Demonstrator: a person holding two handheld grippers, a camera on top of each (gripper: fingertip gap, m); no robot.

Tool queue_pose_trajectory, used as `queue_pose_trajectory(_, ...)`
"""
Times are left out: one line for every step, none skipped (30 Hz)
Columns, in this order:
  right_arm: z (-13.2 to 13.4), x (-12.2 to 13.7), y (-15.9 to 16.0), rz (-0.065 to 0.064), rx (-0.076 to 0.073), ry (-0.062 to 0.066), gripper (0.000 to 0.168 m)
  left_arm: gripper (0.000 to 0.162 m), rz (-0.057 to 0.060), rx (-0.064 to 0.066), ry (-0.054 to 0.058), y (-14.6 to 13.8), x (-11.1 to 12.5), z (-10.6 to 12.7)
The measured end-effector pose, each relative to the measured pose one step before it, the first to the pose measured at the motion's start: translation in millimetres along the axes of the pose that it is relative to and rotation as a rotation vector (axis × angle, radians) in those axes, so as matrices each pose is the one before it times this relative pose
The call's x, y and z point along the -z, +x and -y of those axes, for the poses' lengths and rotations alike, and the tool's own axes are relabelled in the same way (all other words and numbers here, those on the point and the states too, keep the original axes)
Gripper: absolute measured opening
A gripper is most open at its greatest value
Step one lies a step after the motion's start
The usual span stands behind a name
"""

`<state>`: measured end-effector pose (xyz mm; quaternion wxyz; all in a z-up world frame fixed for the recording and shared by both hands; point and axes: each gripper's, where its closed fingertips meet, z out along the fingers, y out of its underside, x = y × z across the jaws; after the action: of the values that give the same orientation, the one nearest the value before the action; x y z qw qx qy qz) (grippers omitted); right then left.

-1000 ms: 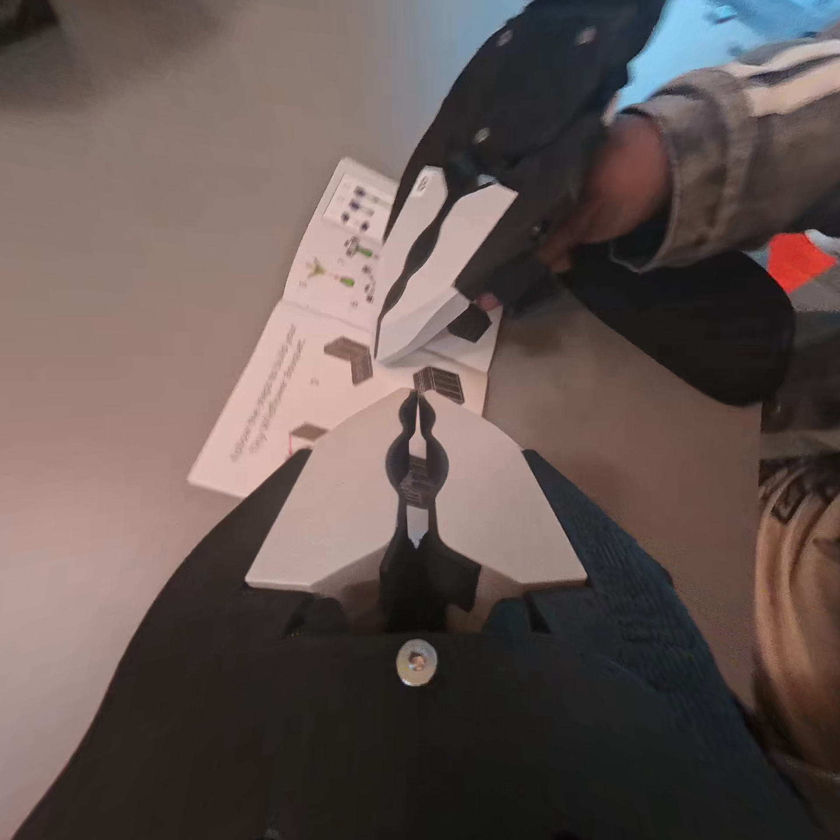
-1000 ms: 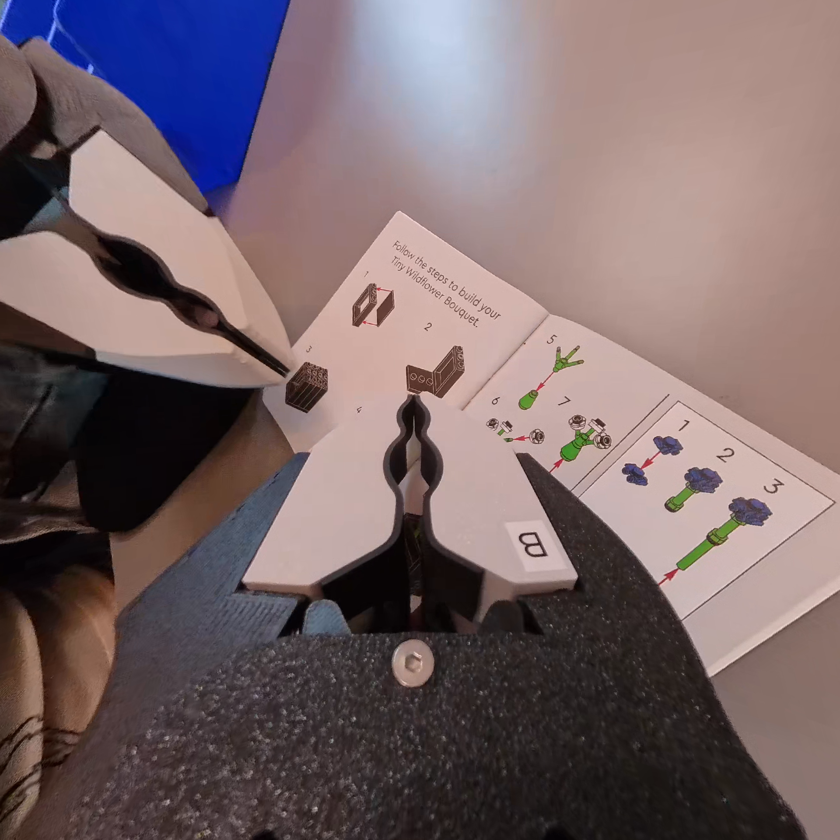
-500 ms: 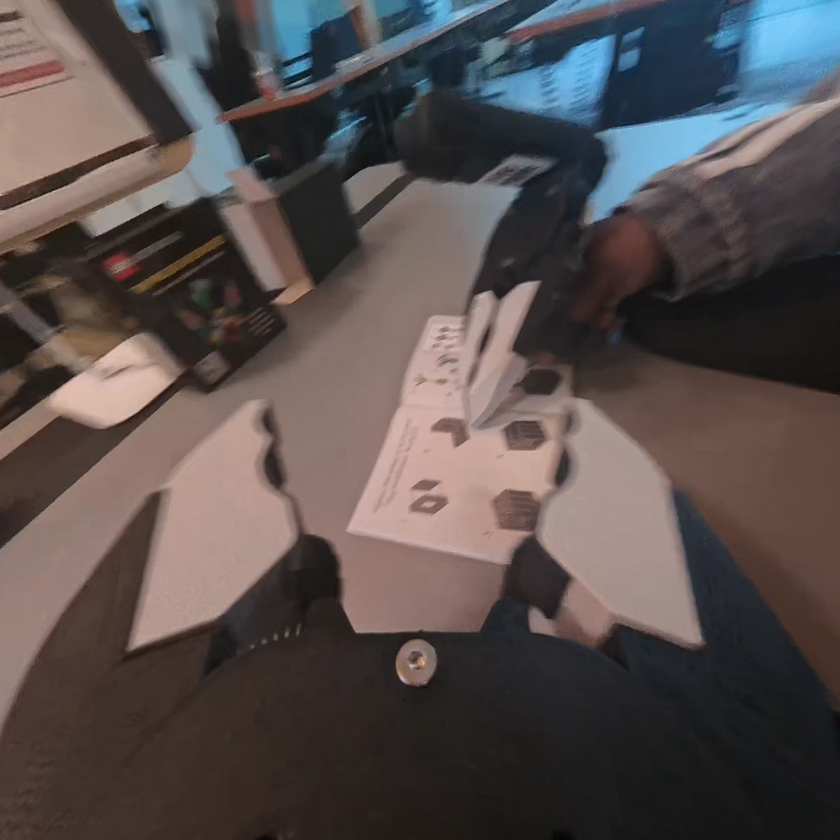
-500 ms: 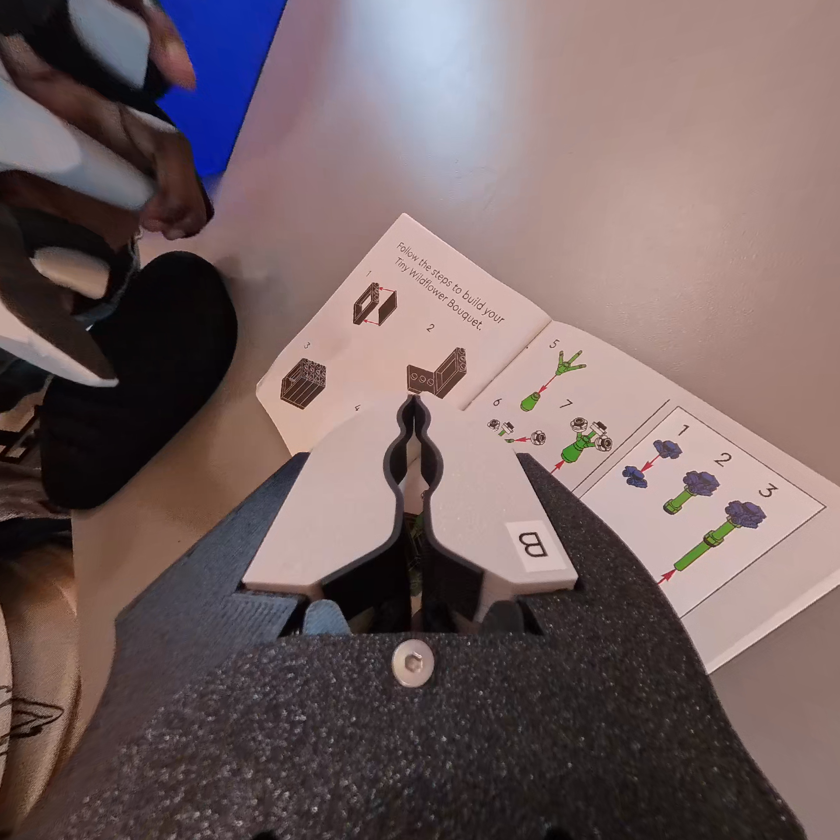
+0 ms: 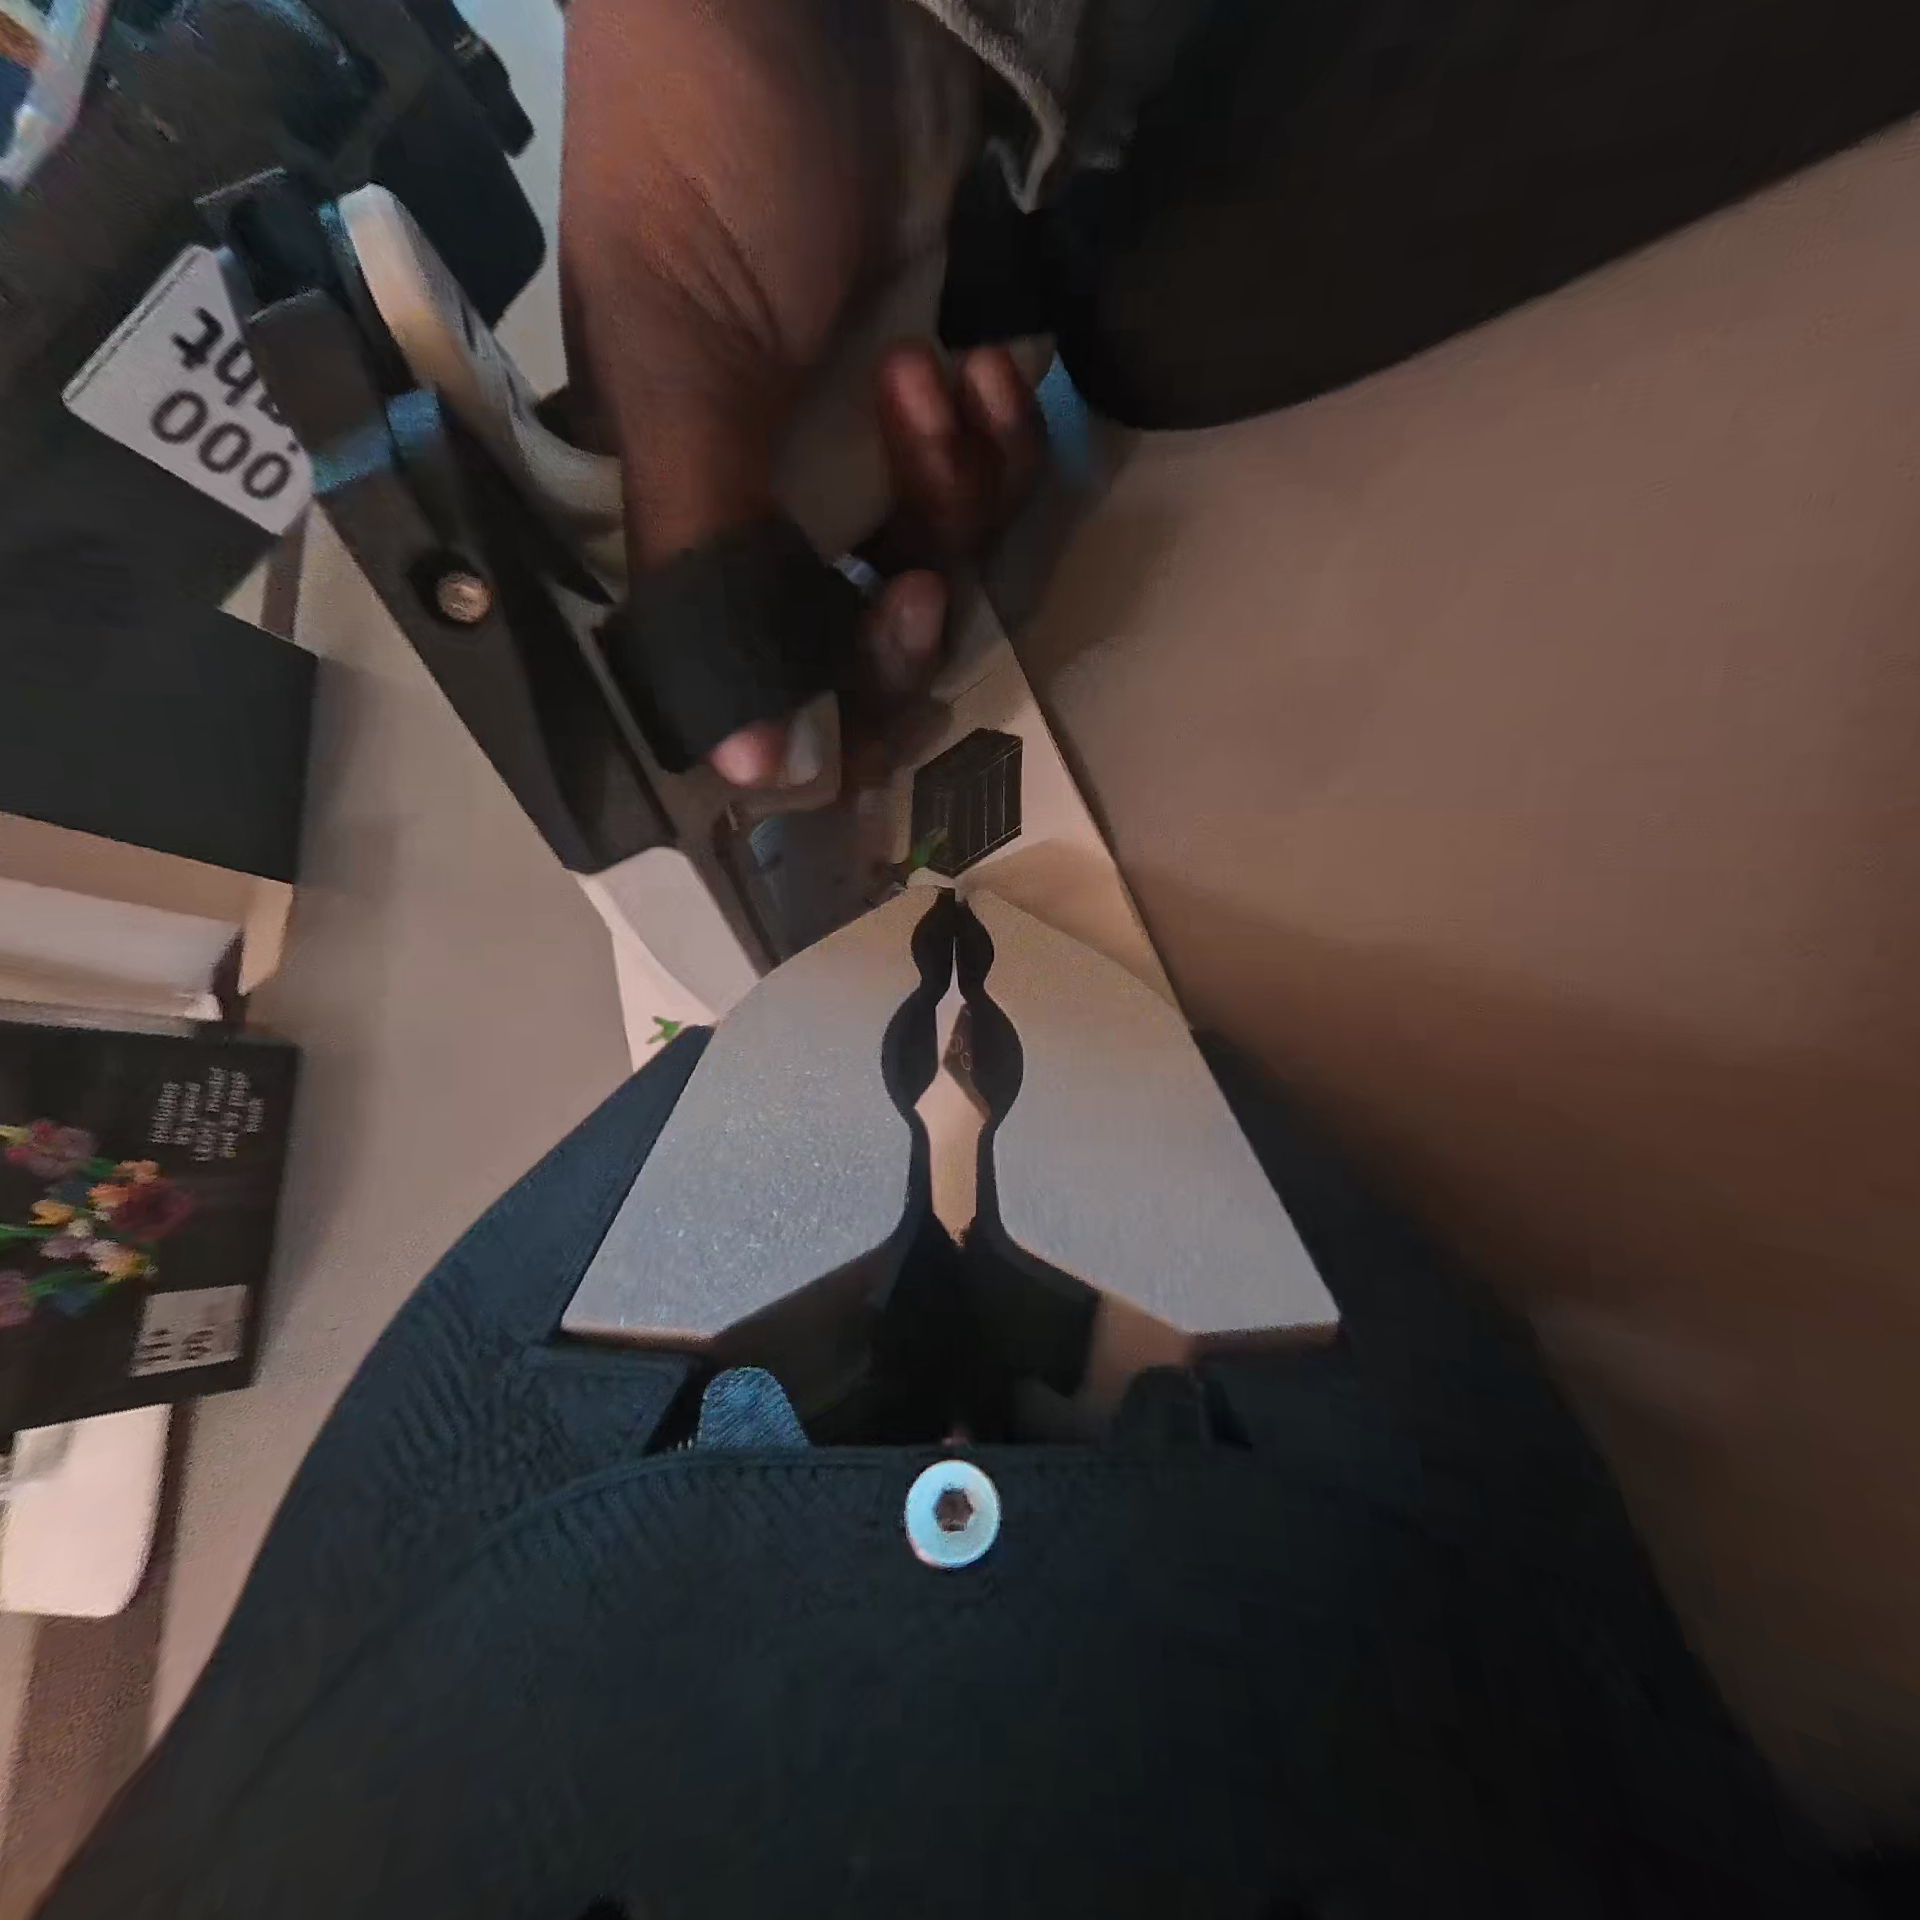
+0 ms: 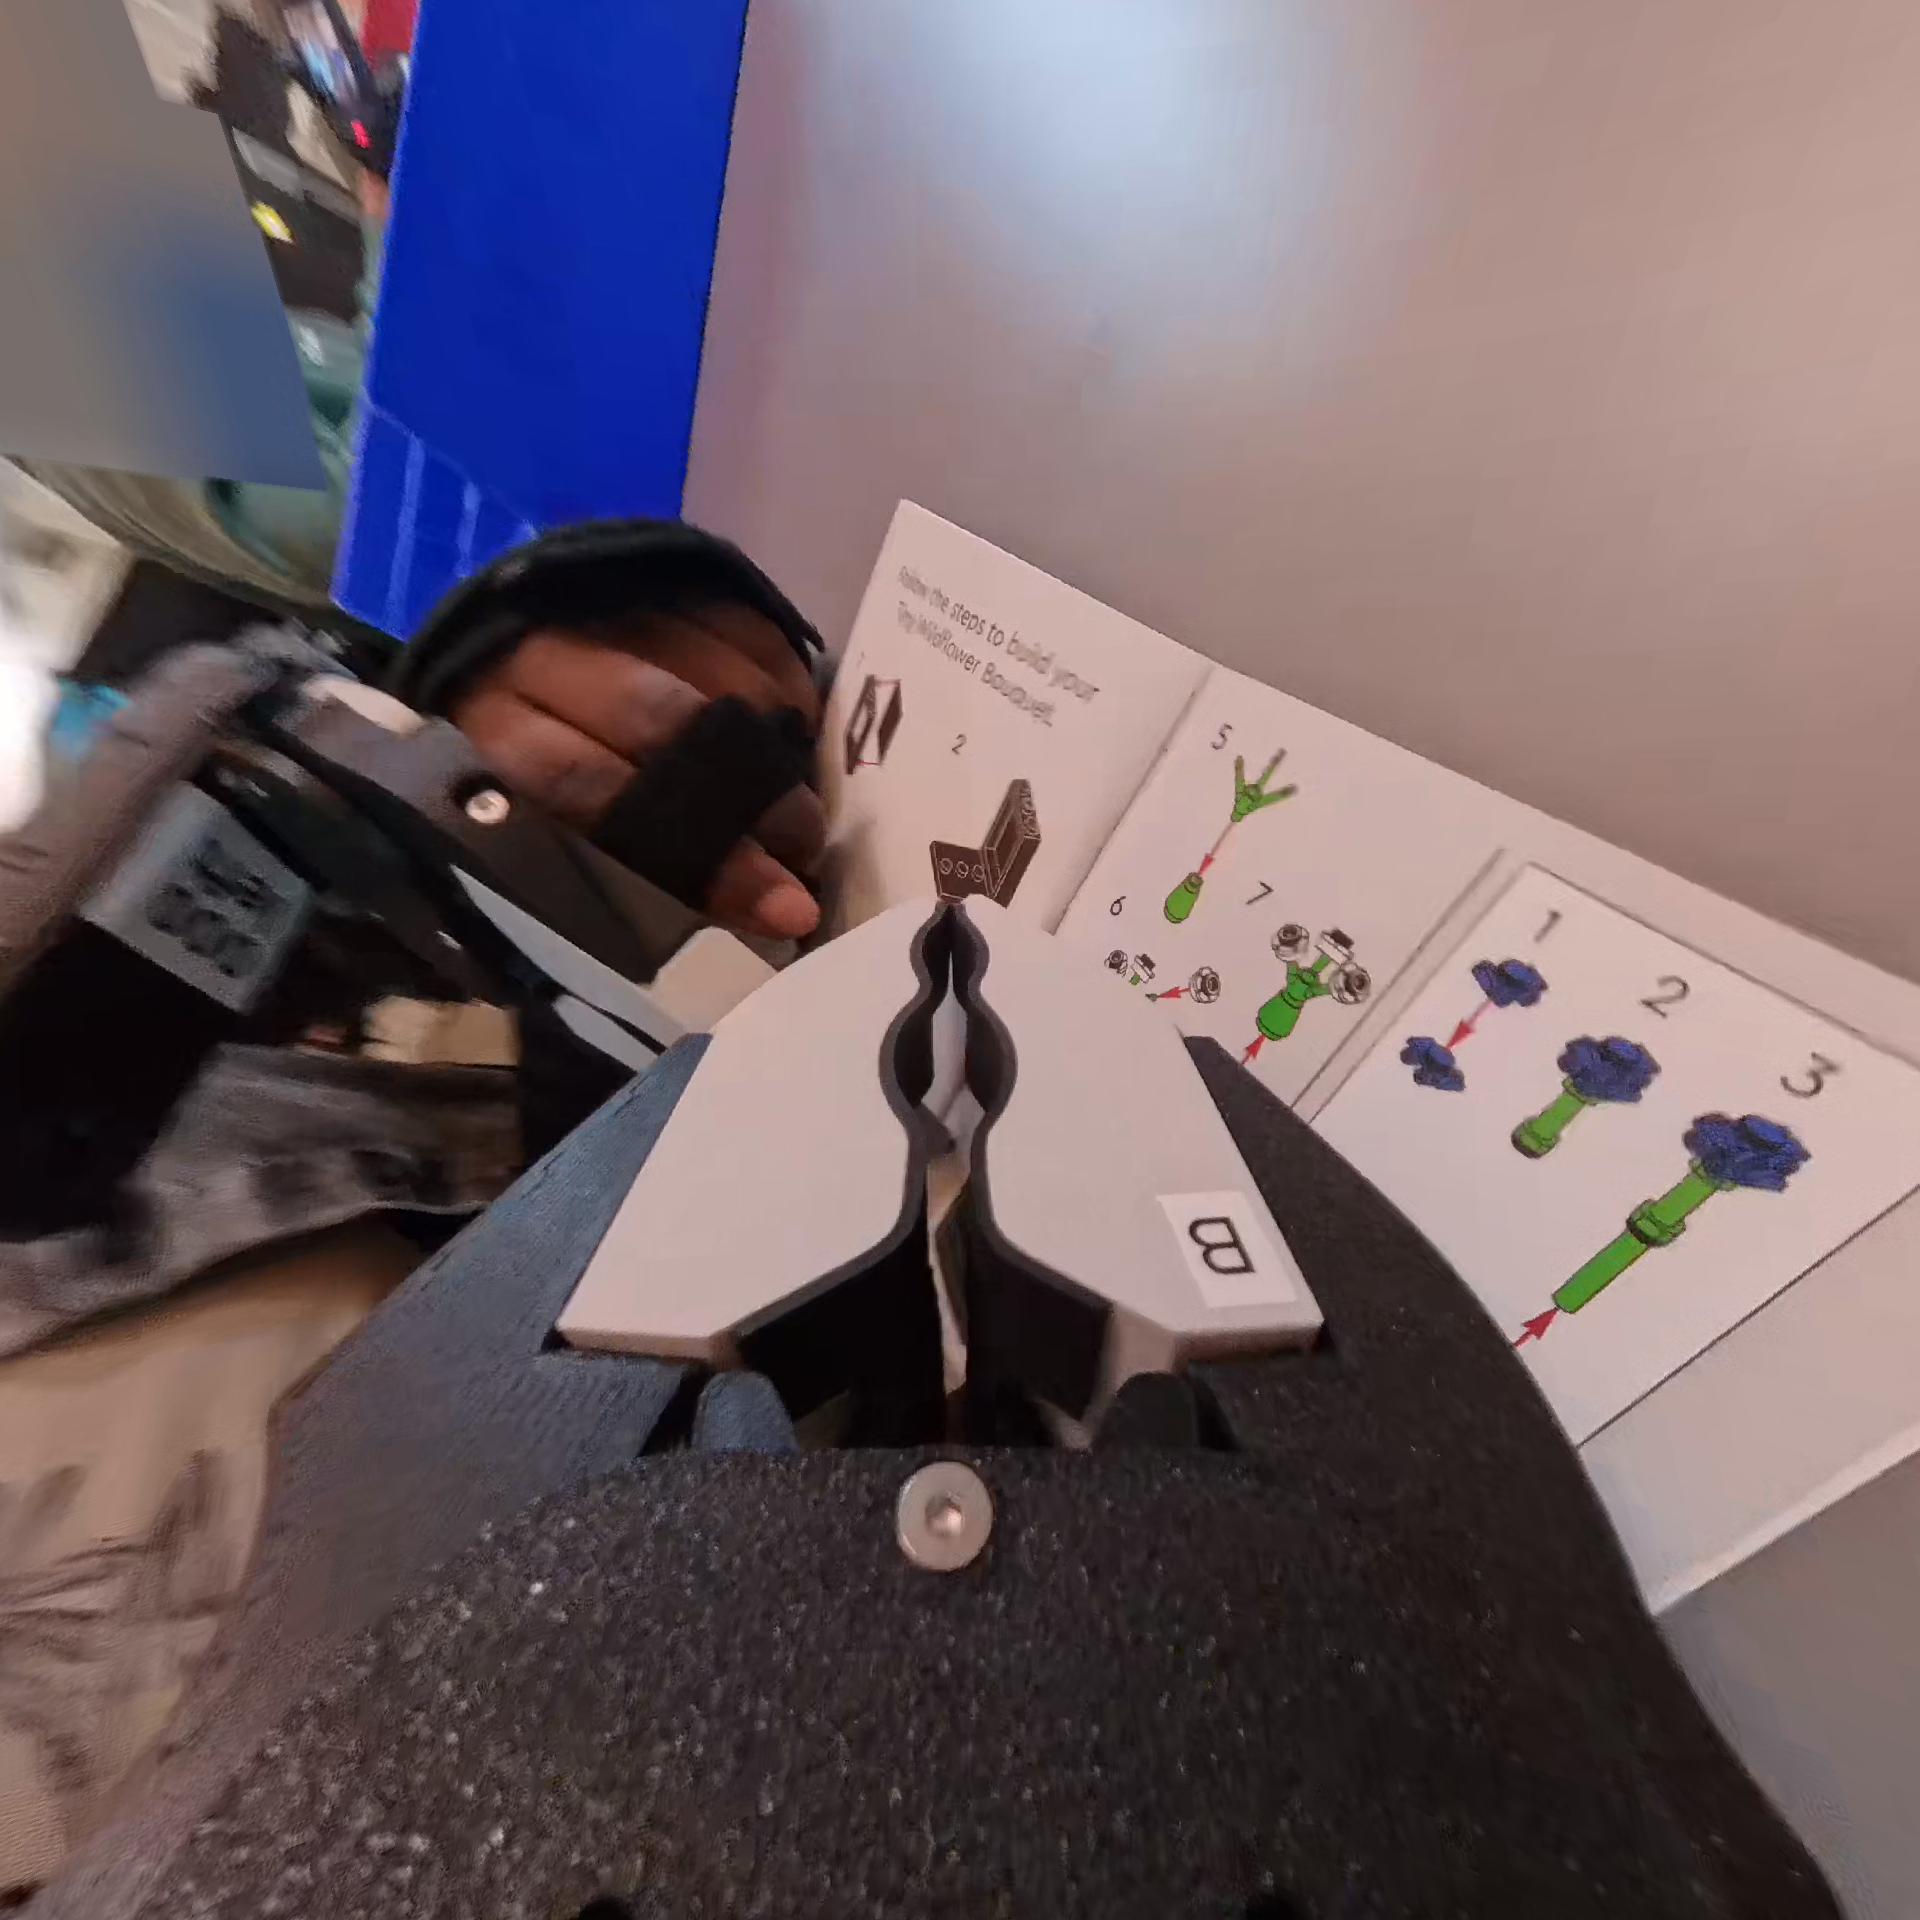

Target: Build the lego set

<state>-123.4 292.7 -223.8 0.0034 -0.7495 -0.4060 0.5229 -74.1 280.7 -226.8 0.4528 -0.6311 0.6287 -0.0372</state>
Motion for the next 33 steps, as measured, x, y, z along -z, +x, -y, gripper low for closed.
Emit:
queue_pose_trajectory(1.02,0.50,-1.35,0.0363,-0.0973,-0.0113,0.000,0.001,0.0013,0.0167,0.0178,0.33,-0.03,-0.05)
queue_pose_trajectory(0.38,-0.03,-2.36,0.0376,-0.0668,-0.0128,0.000,0.001,0.0075,-0.0116,0.0072,0.15,0.08,-0.20)
queue_pose_trajectory(-1.72,-1.36,-1.05,0.0199,-0.0280,-0.0220,0.000,0.001,0.0056,-0.0141,-0.0019,0.14,-0.09,0.10)
queue_pose_trajectory(-1.66,-1.42,0.07,0.0051,-0.0072,-0.0202,0.000,0.001,-0.0011,-0.0011,0.0055,0.55,0.26,0.07)
queue_pose_trajectory(-0.73,-0.45,0.05,0.0004,-0.0078,-0.0171,0.000,0.001,-0.0082,-0.0001,0.0073,0.78,0.41,0.21)
queue_pose_trajectory(-0.27,-0.49,0.35,-0.0015,0.0015,-0.0184,0.000,0.001,-0.0066,0.0057,0.0008,0.31,0.01,-0.11)
queue_pose_trajectory(1.68,-0.42,1.26,-0.0035,0.0052,-0.0078,0.000,0.001,-0.0063,0.0039,0.0008,0.20,-0.04,-0.17)
queue_pose_trajectory(7.04,0.23,2.17,-0.0075,0.0038,0.0212,0.000,0.001,-0.0069,0.0045,0.0013,0.03,0.01,-0.10)
queue_pose_trajectory(12.88,1.46,3.78,-0.0146,0.0074,0.0523,0.000,0.001,-0.0049,0.0025,0.0011,0.15,-0.07,-0.08)
queue_pose_trajectory(13.57,1.55,6.58,-0.0311,0.0125,0.0533,0.000,0.001,-0.0020,0.0012,0.0005,0.02,-0.06,-0.01)
queue_pose_trajectory(7.68,0.14,3.32,-0.0102,0.0135,0.0303,0.000,0.001,-0.0014,0.0024,-0.0004,0.04,0.00,-0.12)
queue_pose_trajectory(-0.02,0.10,-0.72,0.0057,-0.0073,0.0148,0.000,0.001,-0.0047,0.0039,0.0007,0.25,0.07,-0.04)
queue_pose_trajectory(-4.92,1.23,-1.58,0.0006,-0.0042,0.0072,0.000,0.001,-0.0176,0.0018,0.0073,1.86,0.49,0.88)
queue_pose_trajectory(-16.23,1.52,-6.17,0.0273,-0.0198,-0.0626,0.000,0.001,-0.0045,-0.0025,0.0023,0.69,0.22,0.17)
queue_pose_trajectory(-22.36,-0.34,-8.51,0.0468,-0.0364,-0.0967,0.000,0.001,-0.0025,0.0004,0.0008,0.13,0.15,0.06)
queue_pose_trajectory(-11.94,-1.80,-4.38,0.0249,-0.0179,-0.0312,0.000,0.001,-0.0181,-0.0047,0.0090,2.32,0.34,1.15)
queue_pose_trajectory(0.15,0.84,0.60,0.0019,-0.0030,0.0124,0.000,0.001,-0.0008,0.0027,-0.0006,-0.04,-0.04,0.06)
queue_pose_trajectory(1.57,-0.87,0.82,0.0058,0.0035,-0.0156,0.000,0.001,-0.0047,0.0044,0.0000,0.00,0.08,-0.13)
queue_pose_trajectory(7.93,-0.86,1.57,-0.0016,0.0102,0.0114,0.000,0.001,-0.0020,0.0009,0.0003,0.00,-0.03,-0.03)
queue_pose_trajectory(12.14,0.23,2.87,-0.0154,0.0212,0.0327,0.000,0.001,0.0012,-0.0013,-0.0003,-0.01,-0.01,0.01)
queue_pose_trajectory(14.08,1.61,4.43,-0.0303,0.0306,0.0471,0.000,0.001,0.0005,-0.0002,-0.0004,0.06,0.01,-0.09)
queue_pose_trajectory(13.01,1.91,7.36,-0.0477,0.0389,0.0464,0.000,0.001,0.0016,-0.0015,-0.0001,-0.01,0.08,-0.01)
queue_pose_trajectory(3.35,-0.21,1.46,-0.0095,0.0257,0.0095,0.000,0.001,-0.0014,0.0034,-0.0006,-0.21,-0.04,-0.15)
queue_pose_trajectory(-0.01,0.32,-0.36,0.0003,-0.0047,0.0209,0.000,0.001,-0.0050,0.0052,0.0000,0.11,0.01,-0.04)
queue_pose_trajectory(-1.61,1.11,-1.17,0.0030,-0.0223,0.0198,0.000,0.001,-0.0076,-0.0012,0.0035,0.88,0.22,0.49)
queue_pose_trajectory(-10.60,1.13,-5.25,0.0303,-0.0396,-0.0366,0.000,0.001,-0.0022,-0.0019,0.0018,0.27,0.16,0.06)
queue_pose_trajectory(-21.50,-1.30,-12.45,0.0844,-0.0576,-0.0944,0.000,0.001,-0.0021,-0.0017,0.0017,0.16,0.12,0.17)
queue_pose_trajectory(-18.07,-3.38,-4.85,0.0240,-0.0065,-0.0676,0.000,0.000,-0.0128,-0.0111,0.0105,2.21,0.54,1.30)
queue_pose_trajectory(0.77,-0.11,2.10,-0.0265,0.0041,0.0284,0.000,0.000,0.0070,-0.0085,-0.0014,-0.03,0.09,-0.19)
queue_pose_trajectory(0.97,-0.43,0.66,-0.0018,0.0055,-0.0077,0.000,0.000,0.0029,0.0074,-0.0039,-0.89,-0.14,-0.56)
queue_pose_trajectory(3.93,-0.73,1.92,-0.0106,0.0186,-0.0049,0.000,0.000,0.0094,0.0144,-0.0099,-2.20,-0.26,-1.38)
queue_pose_trajectory(6.37,0.07,1.75,-0.0037,0.0147,0.0060,0.000,0.001,-0.0014,0.0050,-0.0008,-0.29,-0.04,-0.28)
queue_pose_trajectory(11.88,2.22,3.83,-0.0096,0.0118,0.0398,0.000,0.001,0.0012,-0.0015,-0.0003,0.05,0.10,-0.05)
